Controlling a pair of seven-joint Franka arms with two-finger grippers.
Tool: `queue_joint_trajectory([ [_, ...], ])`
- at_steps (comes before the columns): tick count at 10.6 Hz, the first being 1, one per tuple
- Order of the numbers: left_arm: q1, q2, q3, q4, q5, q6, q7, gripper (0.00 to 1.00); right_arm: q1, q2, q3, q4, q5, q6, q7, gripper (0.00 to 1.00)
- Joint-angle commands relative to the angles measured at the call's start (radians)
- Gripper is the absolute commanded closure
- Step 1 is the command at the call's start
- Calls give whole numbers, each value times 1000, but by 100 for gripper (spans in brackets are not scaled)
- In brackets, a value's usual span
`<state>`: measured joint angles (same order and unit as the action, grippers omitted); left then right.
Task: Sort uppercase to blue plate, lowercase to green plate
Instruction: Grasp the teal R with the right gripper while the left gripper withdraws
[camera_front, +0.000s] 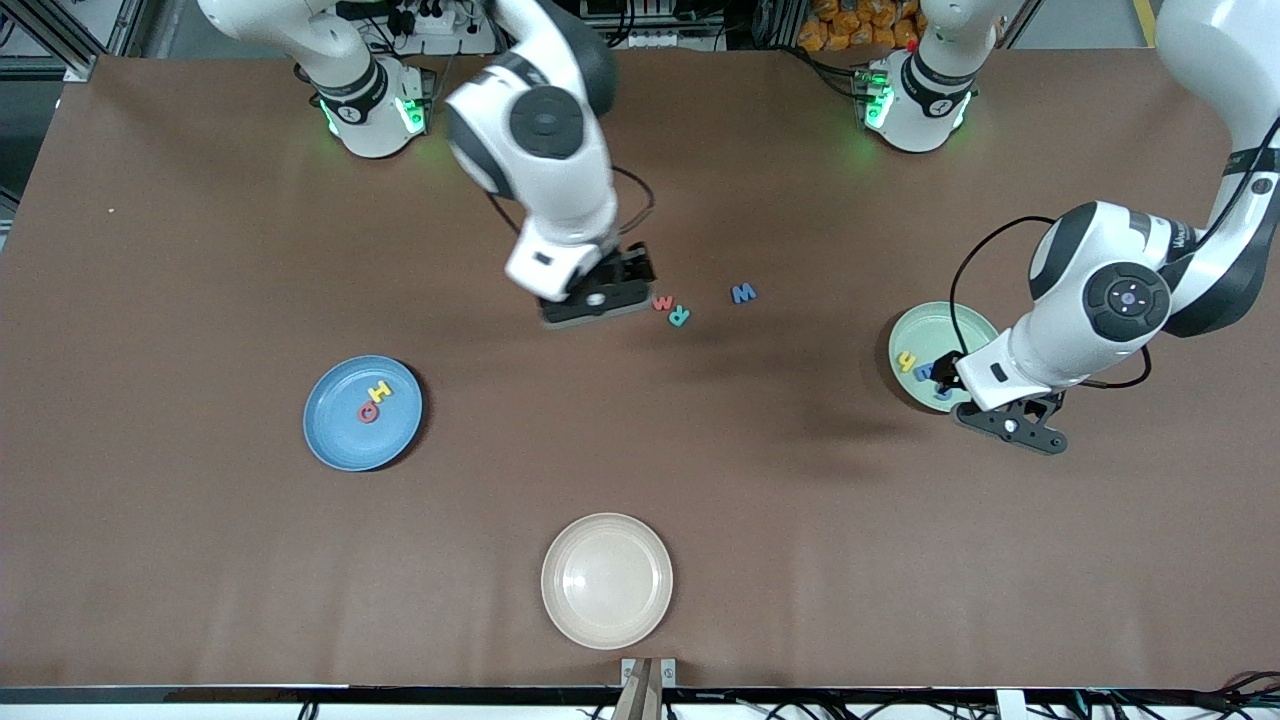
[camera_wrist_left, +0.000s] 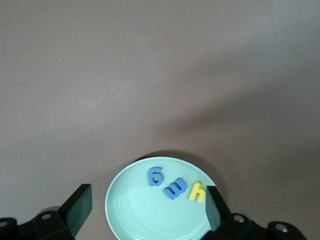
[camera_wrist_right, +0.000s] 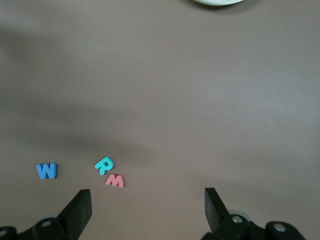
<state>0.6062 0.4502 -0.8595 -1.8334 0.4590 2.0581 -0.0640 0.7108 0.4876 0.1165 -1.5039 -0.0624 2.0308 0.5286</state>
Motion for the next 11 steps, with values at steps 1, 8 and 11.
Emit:
queue_joint_trajectory([
  [1,9,-12,-6,14,-31,-35,-26,0,41,117,-9,90,-33,70,-138,0],
  [8,6,8,-18,-15,-63,-24,-108,0,94,253,-6,79,-11,150,-473,7],
  [11,4,22,-18,-33,-109,13,-111,0,119,301,-6,79,29,219,-479,12],
])
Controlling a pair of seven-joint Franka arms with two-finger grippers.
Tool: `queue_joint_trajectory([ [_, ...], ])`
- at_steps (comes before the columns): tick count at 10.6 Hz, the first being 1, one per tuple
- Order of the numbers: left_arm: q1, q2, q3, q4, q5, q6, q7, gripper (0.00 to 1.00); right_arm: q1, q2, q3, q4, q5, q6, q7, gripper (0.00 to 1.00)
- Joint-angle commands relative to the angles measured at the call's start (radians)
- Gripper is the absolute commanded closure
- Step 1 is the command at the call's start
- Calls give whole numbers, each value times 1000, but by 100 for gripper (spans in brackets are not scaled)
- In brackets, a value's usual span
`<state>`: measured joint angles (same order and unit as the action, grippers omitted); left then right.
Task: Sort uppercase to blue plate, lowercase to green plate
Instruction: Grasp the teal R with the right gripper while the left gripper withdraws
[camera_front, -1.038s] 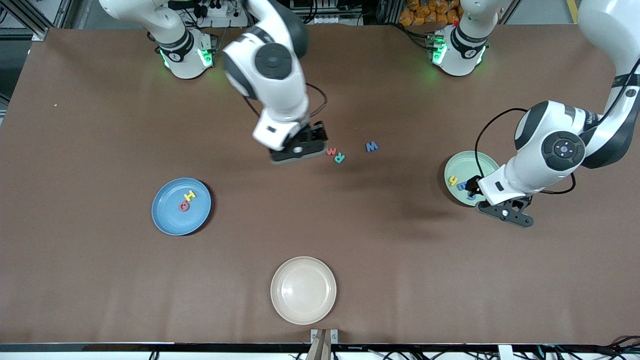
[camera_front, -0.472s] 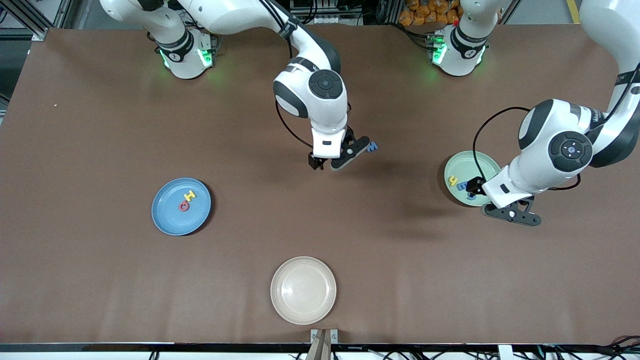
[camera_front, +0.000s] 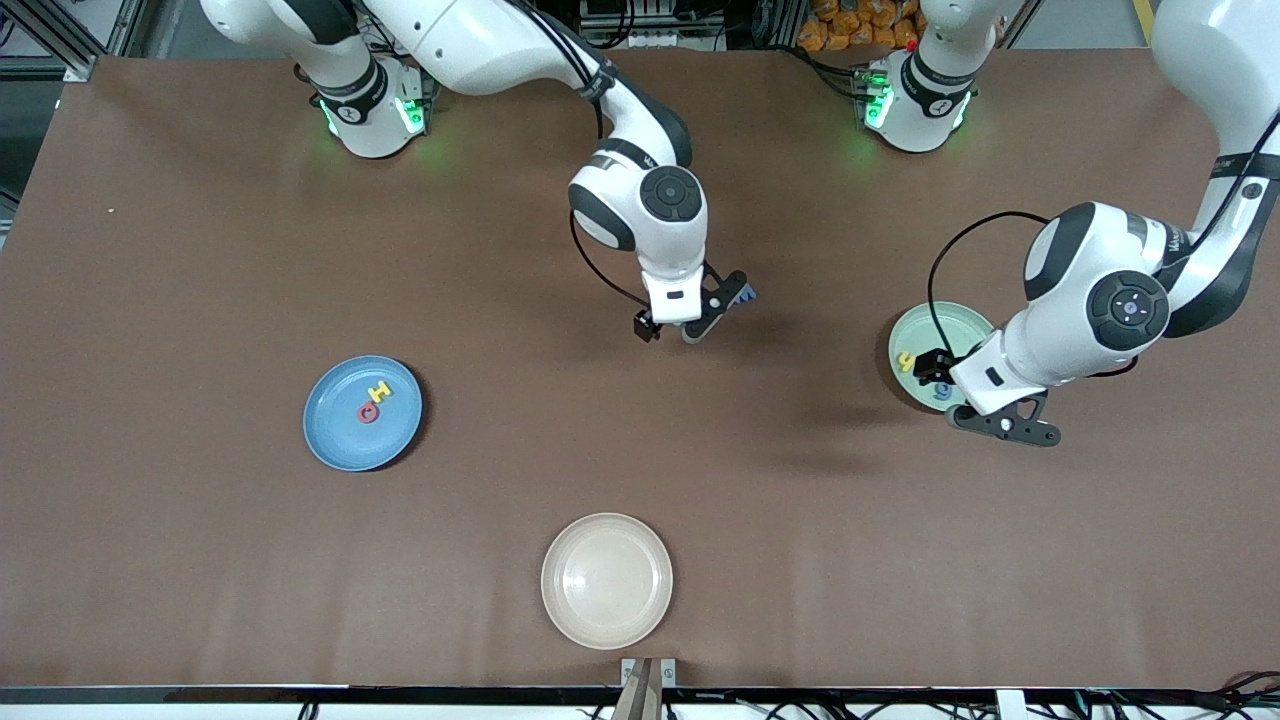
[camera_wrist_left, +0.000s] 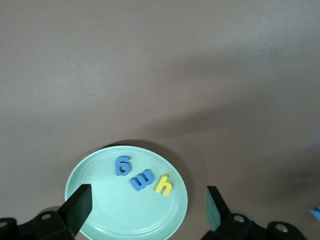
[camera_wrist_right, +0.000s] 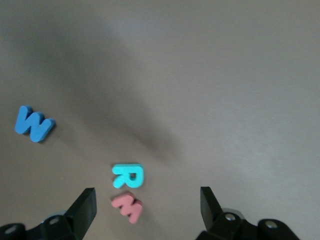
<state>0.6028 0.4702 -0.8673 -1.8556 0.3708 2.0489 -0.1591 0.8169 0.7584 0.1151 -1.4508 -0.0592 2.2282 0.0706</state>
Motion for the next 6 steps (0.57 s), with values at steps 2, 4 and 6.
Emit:
queue_joint_trajectory([
  [2,8,7,-10,-11,-21,27,-17,0,13,47,-5,24,26,42,-23,15],
  [4,6,13,-10,-11,-20,28,-19,0,15,59,-5,23,26,44,-25,17],
  [6,6,8,-10,-8,-20,28,-19,0,21,67,-5,23,27,44,-23,18],
])
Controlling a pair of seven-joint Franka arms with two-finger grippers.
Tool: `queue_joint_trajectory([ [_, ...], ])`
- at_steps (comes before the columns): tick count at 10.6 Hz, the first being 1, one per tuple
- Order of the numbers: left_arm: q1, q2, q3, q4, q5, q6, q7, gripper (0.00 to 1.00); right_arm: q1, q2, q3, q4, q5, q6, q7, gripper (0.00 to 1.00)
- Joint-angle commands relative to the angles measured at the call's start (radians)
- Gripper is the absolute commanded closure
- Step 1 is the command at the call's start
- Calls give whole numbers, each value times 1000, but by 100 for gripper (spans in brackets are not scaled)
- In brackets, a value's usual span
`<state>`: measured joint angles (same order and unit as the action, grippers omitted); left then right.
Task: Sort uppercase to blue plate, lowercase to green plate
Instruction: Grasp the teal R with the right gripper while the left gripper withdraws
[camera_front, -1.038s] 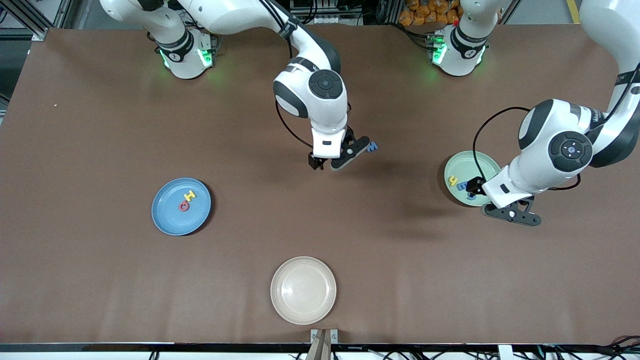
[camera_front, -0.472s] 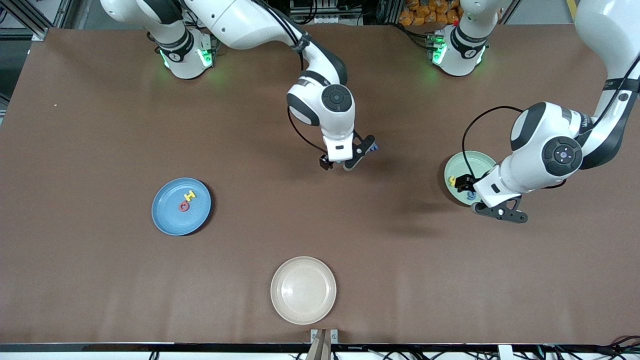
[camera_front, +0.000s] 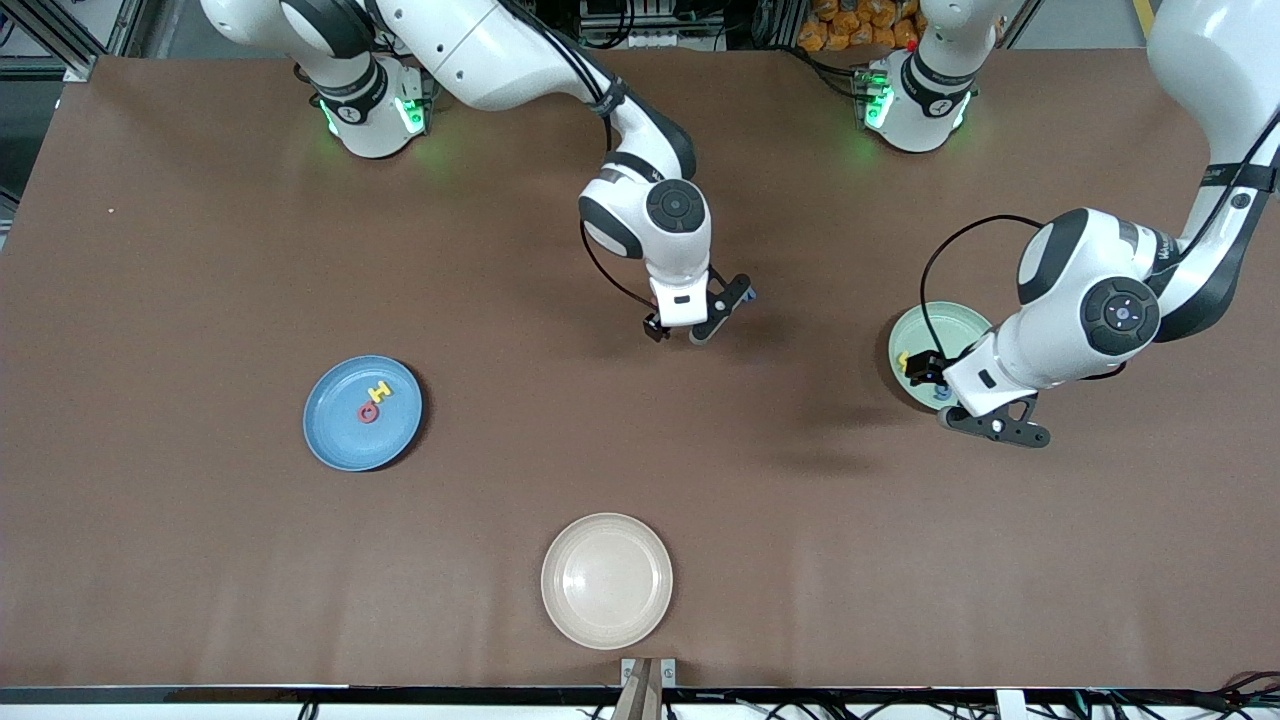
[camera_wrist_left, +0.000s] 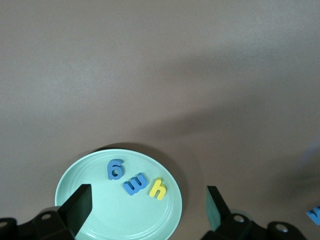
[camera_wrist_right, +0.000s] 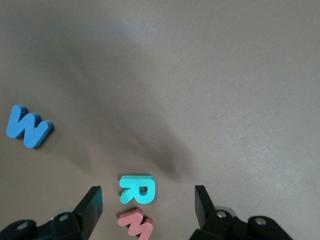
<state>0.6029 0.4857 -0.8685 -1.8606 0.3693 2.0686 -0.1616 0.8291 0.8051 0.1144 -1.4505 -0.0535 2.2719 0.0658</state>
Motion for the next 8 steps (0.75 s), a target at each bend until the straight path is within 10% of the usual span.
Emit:
queue_joint_trajectory([
  [1,6,-7,-9,3,-18,8,-16,0,19,26,-4,22,21,0,-20,18],
  [8,-29,-19,-9,-14,-21,42,-41,0,31,58,-4,13,7,35,-23,24],
])
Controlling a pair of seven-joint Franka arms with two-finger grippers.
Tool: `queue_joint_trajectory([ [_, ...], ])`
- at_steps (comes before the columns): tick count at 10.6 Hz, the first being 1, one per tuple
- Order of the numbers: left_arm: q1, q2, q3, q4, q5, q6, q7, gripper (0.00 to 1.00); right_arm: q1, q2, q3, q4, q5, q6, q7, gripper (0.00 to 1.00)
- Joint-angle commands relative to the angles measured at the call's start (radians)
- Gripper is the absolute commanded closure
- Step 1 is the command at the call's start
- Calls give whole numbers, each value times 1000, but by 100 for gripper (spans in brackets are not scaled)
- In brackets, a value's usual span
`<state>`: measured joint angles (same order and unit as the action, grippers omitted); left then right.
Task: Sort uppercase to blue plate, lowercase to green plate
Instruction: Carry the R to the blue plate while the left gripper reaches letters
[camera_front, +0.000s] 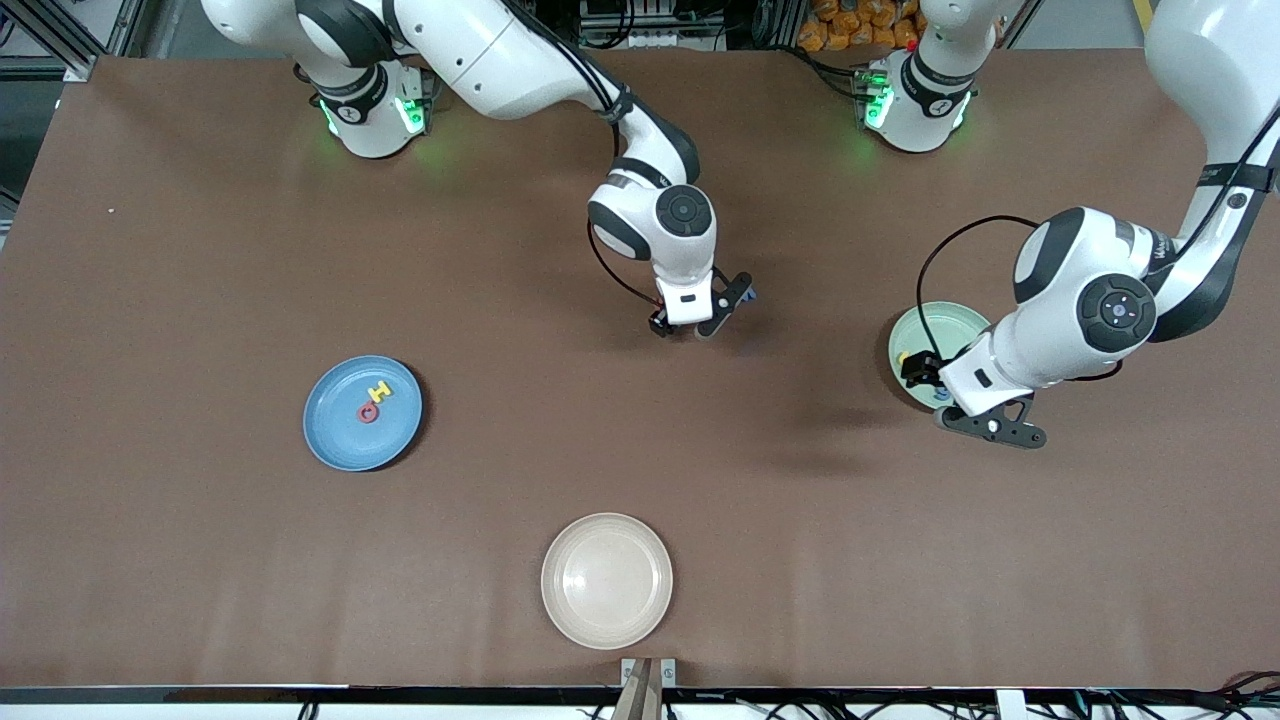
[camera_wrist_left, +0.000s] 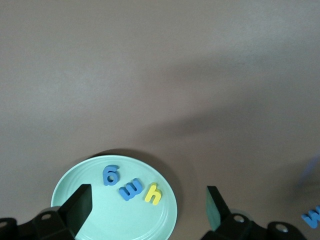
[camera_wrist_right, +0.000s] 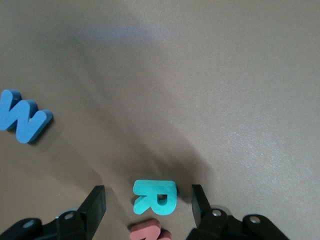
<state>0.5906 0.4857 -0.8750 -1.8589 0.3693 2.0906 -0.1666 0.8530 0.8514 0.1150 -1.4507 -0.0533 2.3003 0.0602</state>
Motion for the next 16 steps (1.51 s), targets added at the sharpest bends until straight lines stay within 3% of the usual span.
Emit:
queue_joint_trajectory([
  [1,-40,-19,-2,-26,-21,37,-77,0,8,12,-5,13,6,7,-17,27],
  [5,-64,-21,-2,-37,-21,66,-103,0,8,12,-5,13,-5,7,-23,38],
  [7,-64,-16,-2,-37,-18,68,-103,0,5,12,-5,13,-8,7,-48,53],
  [8,-64,-16,-2,-37,-15,68,-102,4,1,11,-6,13,-8,5,-69,62],
  [9,-66,-16,-2,-39,-15,68,-102,8,1,0,-8,13,-5,4,-88,84],
  [10,-78,-16,-2,-42,-15,71,-102,10,-2,-11,-9,15,3,-2,-86,97],
  [14,-104,-16,-2,-58,-10,107,-80,11,-89,-145,-14,15,52,-171,-76,100],
  [16,-129,-21,-2,-92,-9,153,-80,13,-165,-254,-38,13,84,-363,-69,100],
])
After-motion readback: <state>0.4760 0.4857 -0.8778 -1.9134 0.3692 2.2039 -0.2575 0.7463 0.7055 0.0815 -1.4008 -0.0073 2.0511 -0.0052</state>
